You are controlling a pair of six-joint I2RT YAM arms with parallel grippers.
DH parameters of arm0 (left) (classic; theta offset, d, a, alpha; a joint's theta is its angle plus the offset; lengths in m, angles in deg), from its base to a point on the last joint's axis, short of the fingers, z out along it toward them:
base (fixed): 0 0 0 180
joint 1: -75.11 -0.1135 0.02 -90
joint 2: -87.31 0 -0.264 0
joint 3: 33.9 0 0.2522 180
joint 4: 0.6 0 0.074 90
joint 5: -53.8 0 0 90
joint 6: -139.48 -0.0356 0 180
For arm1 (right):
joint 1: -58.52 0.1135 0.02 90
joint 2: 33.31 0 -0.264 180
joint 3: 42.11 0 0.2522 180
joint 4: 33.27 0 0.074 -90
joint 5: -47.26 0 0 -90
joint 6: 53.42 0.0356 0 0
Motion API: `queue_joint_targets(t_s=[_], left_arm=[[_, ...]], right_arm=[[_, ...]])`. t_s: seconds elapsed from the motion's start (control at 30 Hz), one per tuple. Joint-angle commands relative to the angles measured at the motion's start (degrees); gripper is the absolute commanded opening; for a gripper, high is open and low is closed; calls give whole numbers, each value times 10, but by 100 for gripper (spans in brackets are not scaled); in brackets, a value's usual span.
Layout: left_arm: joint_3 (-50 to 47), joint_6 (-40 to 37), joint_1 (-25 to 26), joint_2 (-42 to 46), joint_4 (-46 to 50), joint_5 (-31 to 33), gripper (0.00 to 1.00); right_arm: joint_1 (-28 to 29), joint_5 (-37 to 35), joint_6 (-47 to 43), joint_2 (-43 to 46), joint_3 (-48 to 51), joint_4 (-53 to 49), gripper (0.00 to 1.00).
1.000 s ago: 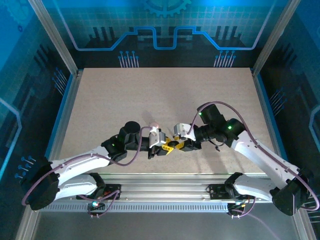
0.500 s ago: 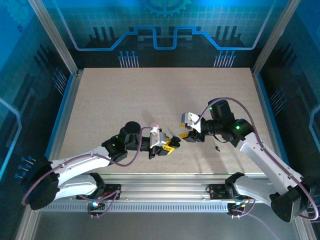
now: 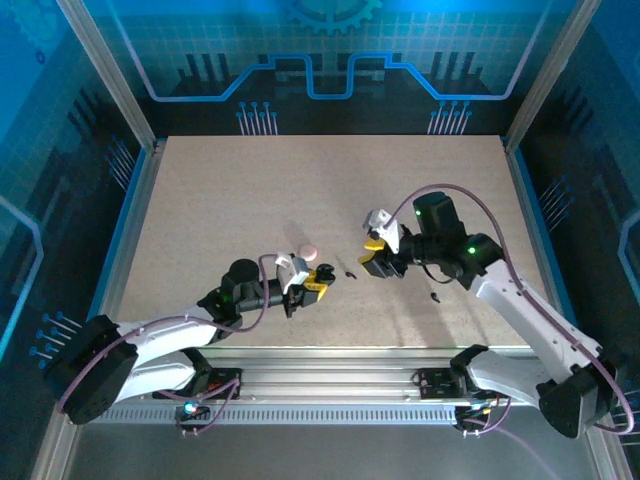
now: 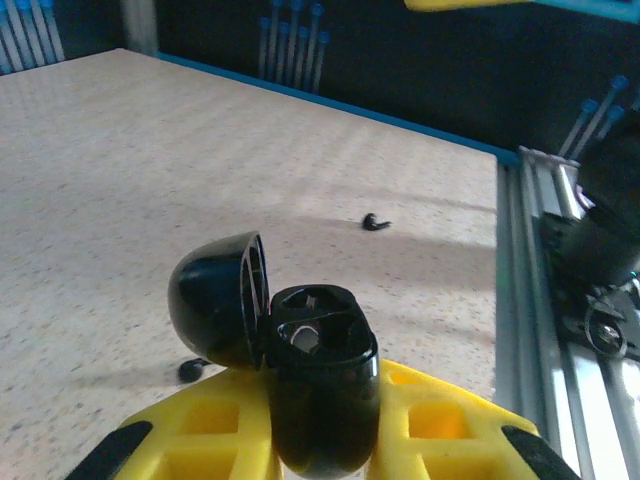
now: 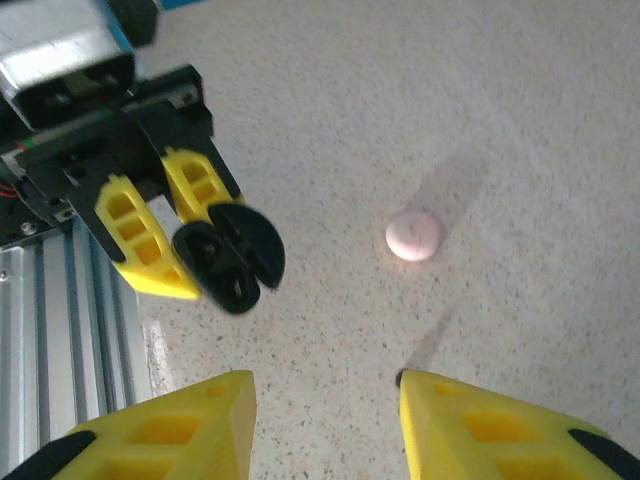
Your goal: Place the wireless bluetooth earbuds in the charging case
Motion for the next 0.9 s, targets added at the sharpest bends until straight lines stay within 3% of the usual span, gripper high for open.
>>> queue_joint_targets(t_s=[0.0, 0.47, 0.87], left_arm=[[-24, 50, -13, 4, -92, 45, 16], [-123, 12, -16, 89, -65, 125, 16], [-136, -19, -22, 181, 61, 156, 16]], right_arm=[[12, -44, 24, -36, -21, -31, 42], [63, -145, 13, -266, -119, -98, 41], [135, -212, -112, -404, -171, -117, 41]])
